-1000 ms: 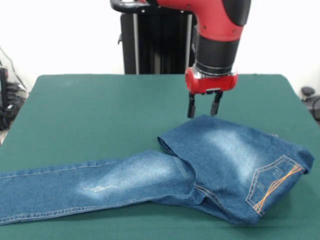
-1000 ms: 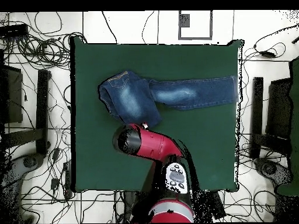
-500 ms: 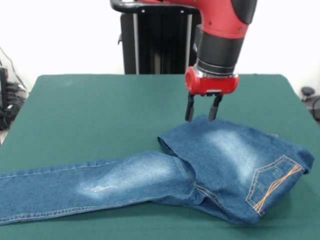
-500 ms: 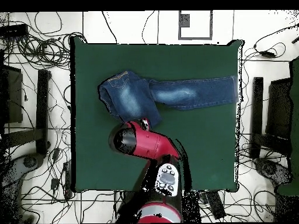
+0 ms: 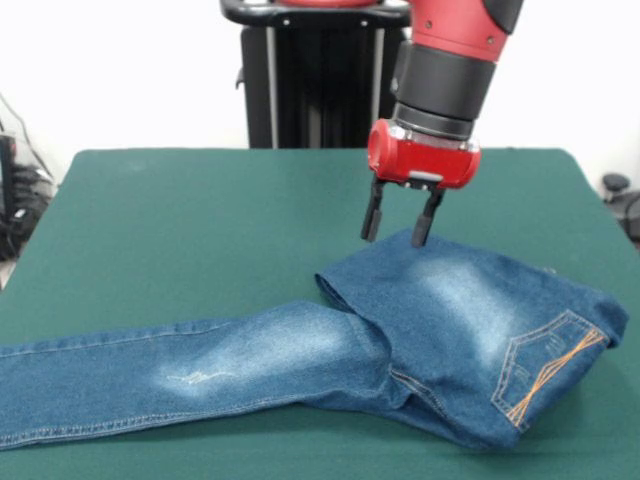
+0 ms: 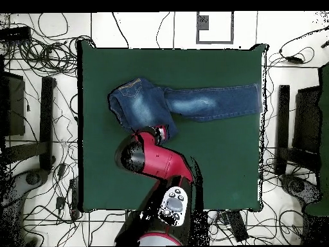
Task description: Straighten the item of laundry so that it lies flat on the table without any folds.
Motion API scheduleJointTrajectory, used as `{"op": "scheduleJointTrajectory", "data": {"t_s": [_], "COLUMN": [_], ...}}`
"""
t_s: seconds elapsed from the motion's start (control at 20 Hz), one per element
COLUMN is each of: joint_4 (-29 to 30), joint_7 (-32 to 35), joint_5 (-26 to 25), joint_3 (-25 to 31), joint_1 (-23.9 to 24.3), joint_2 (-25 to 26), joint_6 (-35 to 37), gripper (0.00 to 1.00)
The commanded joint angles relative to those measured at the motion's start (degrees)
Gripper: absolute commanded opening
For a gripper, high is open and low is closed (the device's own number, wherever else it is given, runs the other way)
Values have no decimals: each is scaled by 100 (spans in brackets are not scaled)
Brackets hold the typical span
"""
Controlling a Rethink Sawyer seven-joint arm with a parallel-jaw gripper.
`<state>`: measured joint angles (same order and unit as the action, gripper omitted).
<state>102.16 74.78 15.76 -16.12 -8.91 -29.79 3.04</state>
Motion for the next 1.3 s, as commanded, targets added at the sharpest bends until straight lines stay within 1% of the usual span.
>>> {"op": "scheduleJointTrajectory", "data": {"t_s": [0.05,0.5,0.8,1.0,1.3], "joint_4": [252,311,389,441,525], "joint_7": [1568,1476,1441,1482,1592], "joint_5": [162,49,18,55,162], "joint_3": [102,216,403,435,368], "joint_1": [-21,38,147,125,-60], "joint_2": [307,351,329,319,282], "joint_6": [-196,-108,-23,-29,51], "gripper": [100,100,100,100,100]}}
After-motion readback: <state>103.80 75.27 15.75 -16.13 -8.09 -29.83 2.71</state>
